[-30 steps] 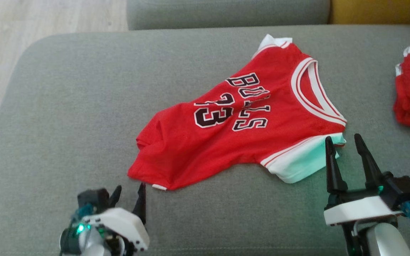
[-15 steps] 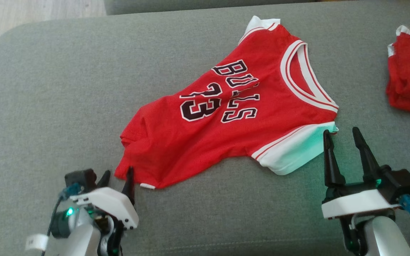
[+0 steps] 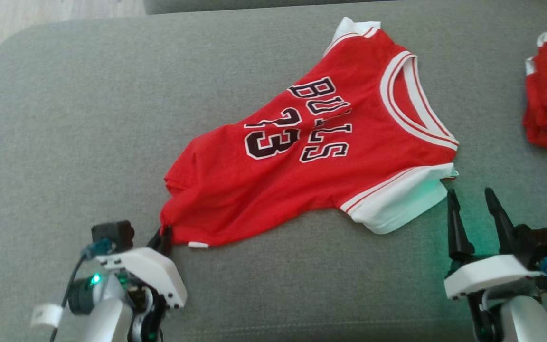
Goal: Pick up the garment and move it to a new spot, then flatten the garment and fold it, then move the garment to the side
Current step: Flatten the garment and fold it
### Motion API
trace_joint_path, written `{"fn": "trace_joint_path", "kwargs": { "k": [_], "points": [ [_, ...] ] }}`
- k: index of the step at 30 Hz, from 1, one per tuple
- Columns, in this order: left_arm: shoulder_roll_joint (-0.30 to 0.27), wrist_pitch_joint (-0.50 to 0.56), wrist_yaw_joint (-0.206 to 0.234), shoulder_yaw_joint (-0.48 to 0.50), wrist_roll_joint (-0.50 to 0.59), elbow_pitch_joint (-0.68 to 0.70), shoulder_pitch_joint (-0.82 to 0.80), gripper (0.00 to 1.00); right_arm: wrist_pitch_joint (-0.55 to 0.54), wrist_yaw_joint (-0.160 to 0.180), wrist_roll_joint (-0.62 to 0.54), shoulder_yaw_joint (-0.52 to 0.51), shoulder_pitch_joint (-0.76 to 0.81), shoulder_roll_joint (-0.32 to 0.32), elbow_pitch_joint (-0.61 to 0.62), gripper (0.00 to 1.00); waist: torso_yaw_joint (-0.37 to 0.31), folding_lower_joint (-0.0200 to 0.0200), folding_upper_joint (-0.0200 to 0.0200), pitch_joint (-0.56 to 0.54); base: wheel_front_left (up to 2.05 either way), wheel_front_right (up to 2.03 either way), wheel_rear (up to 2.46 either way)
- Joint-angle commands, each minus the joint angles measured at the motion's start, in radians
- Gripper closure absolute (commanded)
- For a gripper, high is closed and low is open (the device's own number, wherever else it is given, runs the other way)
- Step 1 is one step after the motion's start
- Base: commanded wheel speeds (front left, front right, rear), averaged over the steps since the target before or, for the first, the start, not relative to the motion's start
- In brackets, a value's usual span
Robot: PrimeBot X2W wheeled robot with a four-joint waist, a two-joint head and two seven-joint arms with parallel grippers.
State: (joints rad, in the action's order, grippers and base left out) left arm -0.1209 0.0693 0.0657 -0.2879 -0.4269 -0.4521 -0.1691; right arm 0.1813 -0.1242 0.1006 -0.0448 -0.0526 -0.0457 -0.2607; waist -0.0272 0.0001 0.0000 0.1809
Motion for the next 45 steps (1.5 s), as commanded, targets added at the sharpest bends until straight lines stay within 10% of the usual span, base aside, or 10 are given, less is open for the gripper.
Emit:
{"fn": "trace_joint_path", "kwargs": {
  "k": [1,22,27,36,45],
  "points": [
    [-0.014,-0.007,0.015,0.026,-0.012,0.044,0.021,1.00,-0.021,-0.007,-0.013,0.003,-0.032,-0.004,0.010,0.00,0.011,-0.0001,0.0000,0.001,0.00,0.00,0.00],
    [-0.013,-0.057,0.061,0.041,-0.026,0.212,0.069,1.00,-0.124,-0.007,0.041,-0.011,-0.229,-0.004,-0.355,0.00,0.074,-0.0001,0.0000,0.020,0.00,0.00,0.00],
    [-0.009,-0.066,0.059,0.036,-0.030,0.208,0.065,1.00,-0.130,-0.007,0.082,0.037,-0.261,-0.004,-0.447,1.00,0.076,-0.0001,0.0000,0.016,0.00,0.00,0.00],
    [-0.009,-0.098,0.058,0.054,-0.054,0.234,0.074,1.00,-0.070,-0.007,0.093,0.042,-0.202,-0.004,-0.363,1.00,0.044,-0.0001,0.0000,-0.016,0.00,0.00,0.00],
    [-0.005,-0.141,0.037,0.085,-0.100,0.377,0.072,1.00,-0.107,-0.007,0.068,0.026,-0.072,-0.004,0.071,1.00,-0.010,-0.0001,0.0000,-0.073,0.00,0.00,0.00]
  ]
}}
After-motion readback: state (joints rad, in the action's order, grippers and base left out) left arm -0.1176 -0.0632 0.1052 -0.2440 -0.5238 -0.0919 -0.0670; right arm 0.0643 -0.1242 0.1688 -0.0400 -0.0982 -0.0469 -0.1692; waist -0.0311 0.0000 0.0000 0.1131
